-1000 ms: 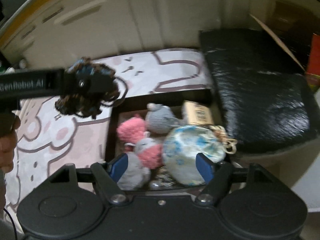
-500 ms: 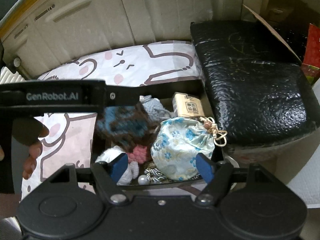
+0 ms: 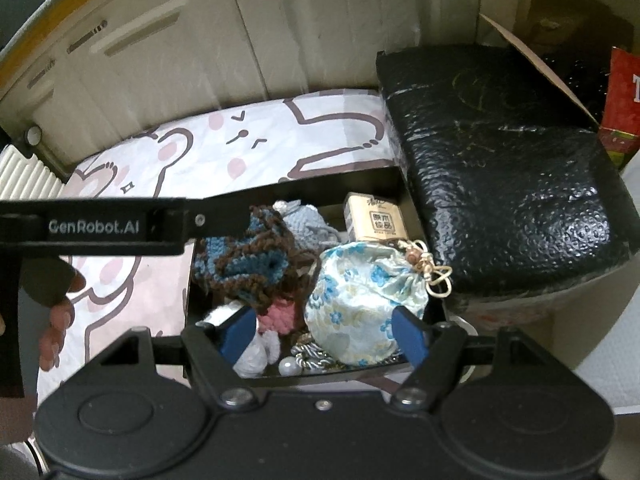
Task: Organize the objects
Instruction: 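Open left tool releasing scrunchie into box while right tool releases yarn knot, then withdraw both tools from the box back over the mat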
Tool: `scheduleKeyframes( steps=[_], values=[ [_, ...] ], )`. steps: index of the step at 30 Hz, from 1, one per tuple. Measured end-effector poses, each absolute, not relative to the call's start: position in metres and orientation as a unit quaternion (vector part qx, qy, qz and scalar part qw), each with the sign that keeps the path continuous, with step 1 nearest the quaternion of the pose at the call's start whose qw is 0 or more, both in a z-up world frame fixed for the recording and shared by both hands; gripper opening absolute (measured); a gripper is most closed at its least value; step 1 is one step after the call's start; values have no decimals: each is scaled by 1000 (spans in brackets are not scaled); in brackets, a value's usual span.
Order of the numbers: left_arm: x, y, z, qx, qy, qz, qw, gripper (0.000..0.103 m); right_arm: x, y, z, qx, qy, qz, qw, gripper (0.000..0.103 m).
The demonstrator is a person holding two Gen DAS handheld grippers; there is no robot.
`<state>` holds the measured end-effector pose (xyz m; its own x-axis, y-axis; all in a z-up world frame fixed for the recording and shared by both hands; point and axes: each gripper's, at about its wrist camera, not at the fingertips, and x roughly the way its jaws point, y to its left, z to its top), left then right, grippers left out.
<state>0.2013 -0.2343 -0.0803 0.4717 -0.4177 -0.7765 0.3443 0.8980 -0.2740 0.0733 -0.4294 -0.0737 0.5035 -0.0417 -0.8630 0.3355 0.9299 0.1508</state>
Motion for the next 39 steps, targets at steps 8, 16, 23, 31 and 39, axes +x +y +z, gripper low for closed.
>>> scheduleKeyframes(
  steps=[8, 16, 23, 31, 39],
  values=[
    [194, -219, -68, -30, 458, -201, 866, 98, 71, -425, -61, 153, 467, -122, 862, 84],
    [180, -190, -45, -22, 457, -154, 876, 99, 64, -412, -38, 136, 447, -140, 873, 92],
    [153, -168, -14, -14, 433, -132, 891, 99, 49, -397, -14, 120, 426, -166, 881, 98],
    [115, -155, 11, 4, 413, -127, 902, 99, 34, -379, 5, 101, 420, -197, 880, 98],
    [85, -146, 24, 10, 416, -107, 903, 100, 13, -350, 25, 61, 413, -222, 881, 99]
  ],
)
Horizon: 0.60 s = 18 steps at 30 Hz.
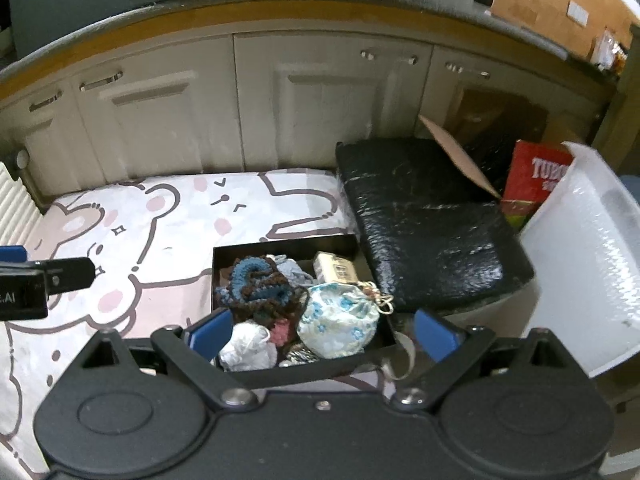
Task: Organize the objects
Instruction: 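Withdraw both tools from the box back over the mat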
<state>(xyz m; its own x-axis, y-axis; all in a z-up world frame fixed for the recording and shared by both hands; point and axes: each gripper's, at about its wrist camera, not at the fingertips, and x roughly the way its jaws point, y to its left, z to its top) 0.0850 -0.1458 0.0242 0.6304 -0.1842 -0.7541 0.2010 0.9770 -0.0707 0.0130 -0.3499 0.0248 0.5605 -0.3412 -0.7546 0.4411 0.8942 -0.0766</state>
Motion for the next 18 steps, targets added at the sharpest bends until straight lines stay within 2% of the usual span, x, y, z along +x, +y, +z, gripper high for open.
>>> scheduleKeyframes(
  steps=[9, 18],
  values=[
    [47, -141, 24, 44, 413, -99, 904, 101, -18, -338, 39, 87, 395, -246, 881, 103],
    [30, -131, 27, 33, 405, -95, 909, 102, -42, -326, 40, 102, 400, -247, 877, 103]
  ],
)
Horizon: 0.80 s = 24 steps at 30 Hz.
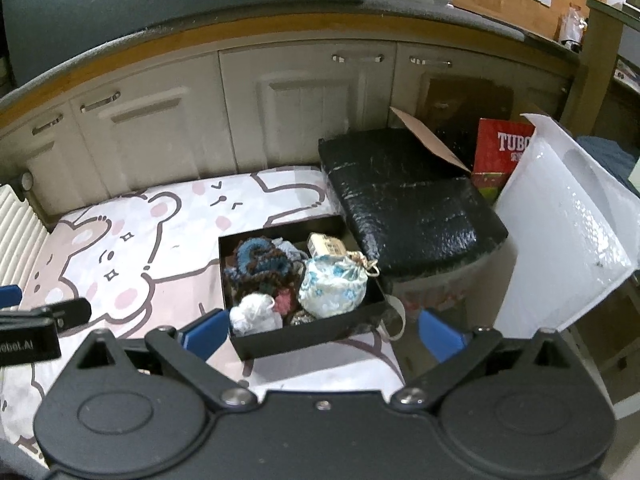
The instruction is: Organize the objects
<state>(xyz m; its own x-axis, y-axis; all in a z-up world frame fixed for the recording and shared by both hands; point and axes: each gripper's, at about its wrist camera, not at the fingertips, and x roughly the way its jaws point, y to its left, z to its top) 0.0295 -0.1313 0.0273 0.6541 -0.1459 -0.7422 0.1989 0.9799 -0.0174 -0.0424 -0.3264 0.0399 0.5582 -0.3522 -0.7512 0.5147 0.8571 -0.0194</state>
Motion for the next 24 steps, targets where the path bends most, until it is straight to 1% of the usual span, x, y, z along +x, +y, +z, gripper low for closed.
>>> scheduleKeyframes(
  steps=[6, 14, 24],
  values=[
    [19, -131, 30, 45, 390, -101, 914, 103, -48, -317, 32, 91, 412, -254, 870, 103],
    [20, -126, 25, 35, 402, -92, 910, 103, -49, -310, 31, 66, 409, -272, 869, 103],
    [18, -129, 24, 44, 402, -93, 910, 103, -50, -312, 30, 76, 409, -274, 867, 103]
  ],
)
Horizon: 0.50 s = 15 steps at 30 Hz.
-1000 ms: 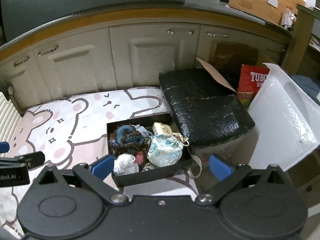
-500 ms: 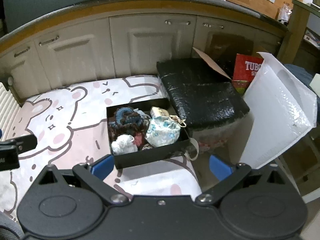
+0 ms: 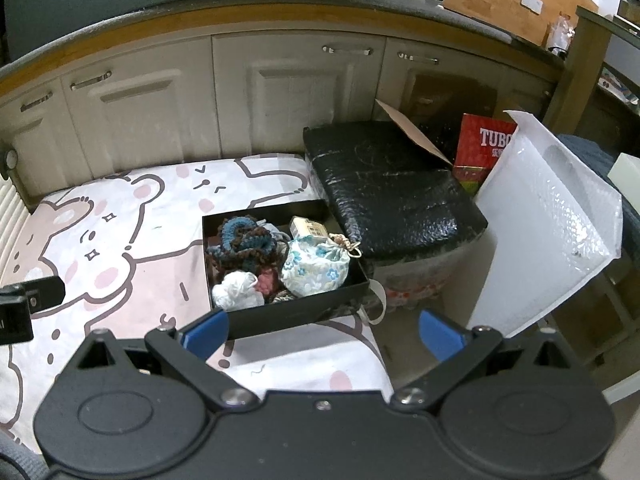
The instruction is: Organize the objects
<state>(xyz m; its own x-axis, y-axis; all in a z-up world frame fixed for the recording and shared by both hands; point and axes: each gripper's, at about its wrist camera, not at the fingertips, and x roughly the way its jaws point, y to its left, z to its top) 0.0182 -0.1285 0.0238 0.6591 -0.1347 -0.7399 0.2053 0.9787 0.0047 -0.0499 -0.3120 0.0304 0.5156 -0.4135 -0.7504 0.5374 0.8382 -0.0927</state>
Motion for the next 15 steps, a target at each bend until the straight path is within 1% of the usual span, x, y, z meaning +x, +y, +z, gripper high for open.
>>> scheduleKeyframes(
  steps=[15],
  values=[
    [18, -127, 23, 43, 406, -92, 908, 103, -49, -313, 29, 78, 411, -274, 866, 103]
  ],
)
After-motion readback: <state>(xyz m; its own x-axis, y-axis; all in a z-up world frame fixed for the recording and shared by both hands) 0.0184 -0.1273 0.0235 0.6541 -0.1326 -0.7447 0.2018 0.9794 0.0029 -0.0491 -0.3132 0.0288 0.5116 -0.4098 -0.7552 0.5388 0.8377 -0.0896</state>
